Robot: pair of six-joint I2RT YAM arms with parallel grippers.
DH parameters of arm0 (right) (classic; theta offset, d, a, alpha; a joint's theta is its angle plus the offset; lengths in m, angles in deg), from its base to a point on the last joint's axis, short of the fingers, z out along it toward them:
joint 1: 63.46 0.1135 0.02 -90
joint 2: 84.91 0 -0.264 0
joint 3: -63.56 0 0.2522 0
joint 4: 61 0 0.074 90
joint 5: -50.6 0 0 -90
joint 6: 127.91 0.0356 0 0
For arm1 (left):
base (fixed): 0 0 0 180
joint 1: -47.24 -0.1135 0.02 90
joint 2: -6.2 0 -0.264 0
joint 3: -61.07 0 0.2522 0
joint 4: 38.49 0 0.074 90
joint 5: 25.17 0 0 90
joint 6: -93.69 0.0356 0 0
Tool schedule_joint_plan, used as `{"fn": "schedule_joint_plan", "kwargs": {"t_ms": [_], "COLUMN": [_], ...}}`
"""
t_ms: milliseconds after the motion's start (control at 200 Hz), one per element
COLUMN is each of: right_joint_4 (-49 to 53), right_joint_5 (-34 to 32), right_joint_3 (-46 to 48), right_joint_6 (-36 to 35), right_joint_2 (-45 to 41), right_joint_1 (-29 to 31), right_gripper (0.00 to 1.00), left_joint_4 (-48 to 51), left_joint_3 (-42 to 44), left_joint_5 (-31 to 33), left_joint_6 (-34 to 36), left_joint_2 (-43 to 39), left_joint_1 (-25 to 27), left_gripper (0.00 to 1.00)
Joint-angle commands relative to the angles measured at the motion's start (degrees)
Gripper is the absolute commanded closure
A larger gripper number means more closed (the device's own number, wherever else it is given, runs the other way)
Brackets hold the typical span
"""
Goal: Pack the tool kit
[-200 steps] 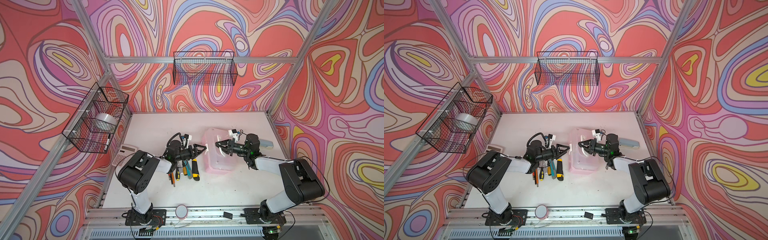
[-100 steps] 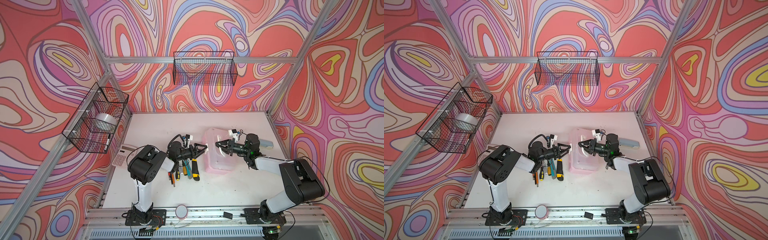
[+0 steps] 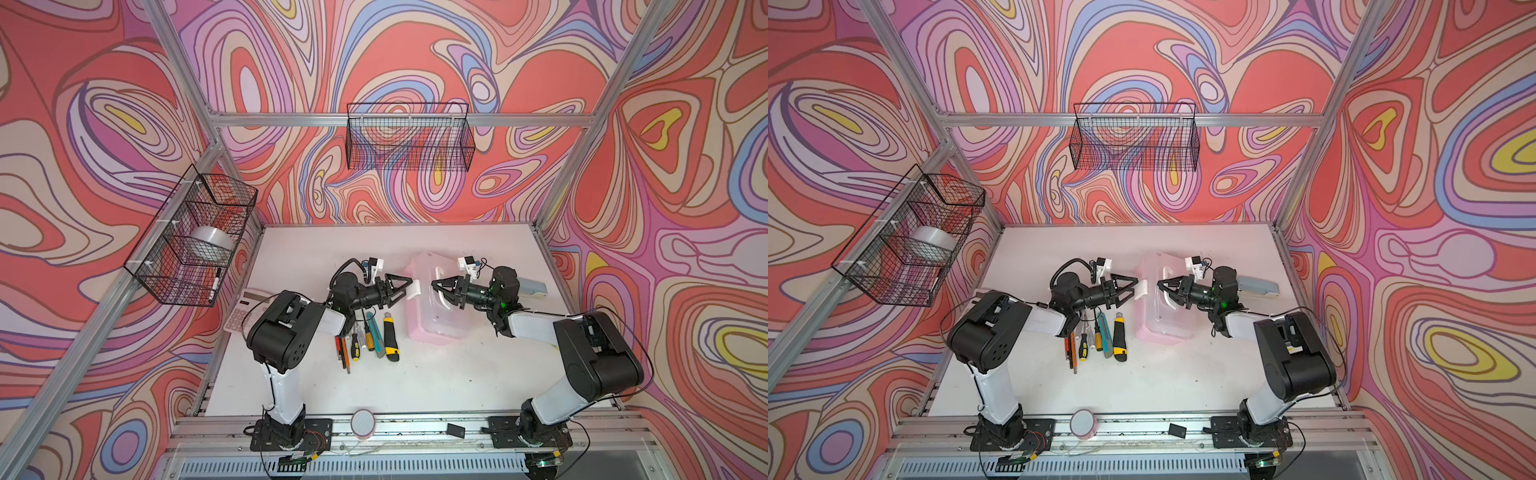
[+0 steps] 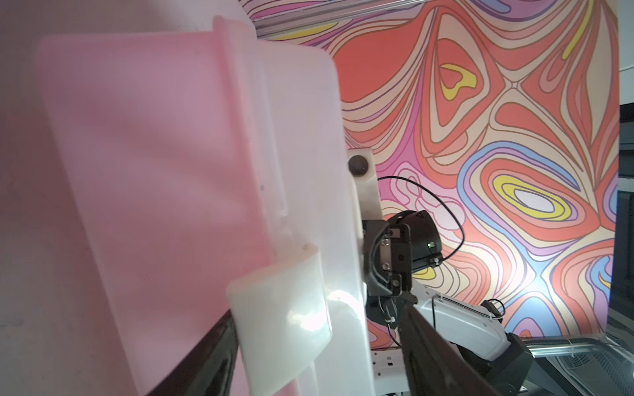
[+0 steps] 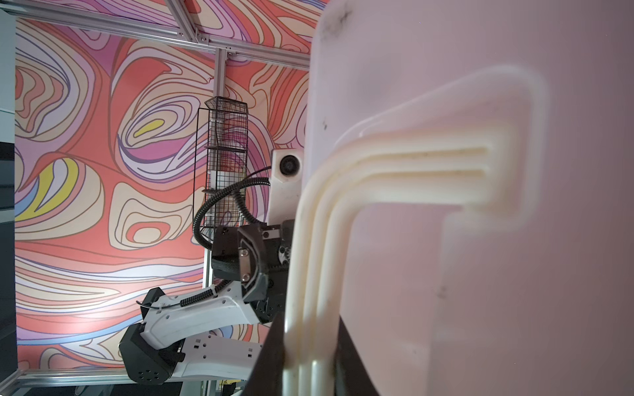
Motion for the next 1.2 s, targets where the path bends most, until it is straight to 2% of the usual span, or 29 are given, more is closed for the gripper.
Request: {"fn": "schedule_joint_plan", "kwargs": {"t_ms": [0,145,325,521,591,661,801,1006,1197], "right_joint_4": [6.9,9.0,22.9,33.0,39.9,42.4,35.1,18.7,6.2], "right_joint_5": [-1.3,-2.2,-5.9,-9.9,-13.5,-15.3,-11.8,-5.4,-2.0], "right_joint_3": [1.1,0.5,-3.2,-9.2,-13.0,-15.5,-15.4,-13.4,-11.1], "right_joint_6": [-6.9,-8.1,-15.2,-18.5,-21.7,-22.8,-17.9,-8.3,-0.5], "right_joint_2": [3.0,2.1,-2.6,-5.9,-5.7,-5.2,-3.3,-0.8,0.8], "right_joint_1": [0.6,0.7,0.7,1.7,3.6,5.8,6.8,6.7,6.6], "right_gripper": [1.00,1.00,1.00,1.00,1.00,1.00,1.00,1.00,1.00], "left_joint_4": [-7.4,-7.3,-6.6,8.1,13.3,16.8,23.5,34.2,41.3], "left_joint_3": [-1.5,-0.3,4.9,4.3,3.3,2.3,0.9,-1.1,-4.9], "left_joint_5": [-2.1,-2.2,0.3,1.6,1.9,2.1,2.9,4.4,6.1], "left_joint_6": [-1.8,-0.9,0.5,8.5,11.8,13.7,17.5,23.7,28.0], "left_joint_2": [-4.4,-4.0,-4.0,-9.2,-11.1,-12.5,-15.1,-18.0,-18.1], "left_joint_1": [0.0,-0.9,-6.2,-7.8,-7.8,-7.8,-7.7,-6.3,-3.1], "left_gripper": [0.27,0.27,0.27,0.25,0.24,0.24,0.22,0.20,0.19]}}
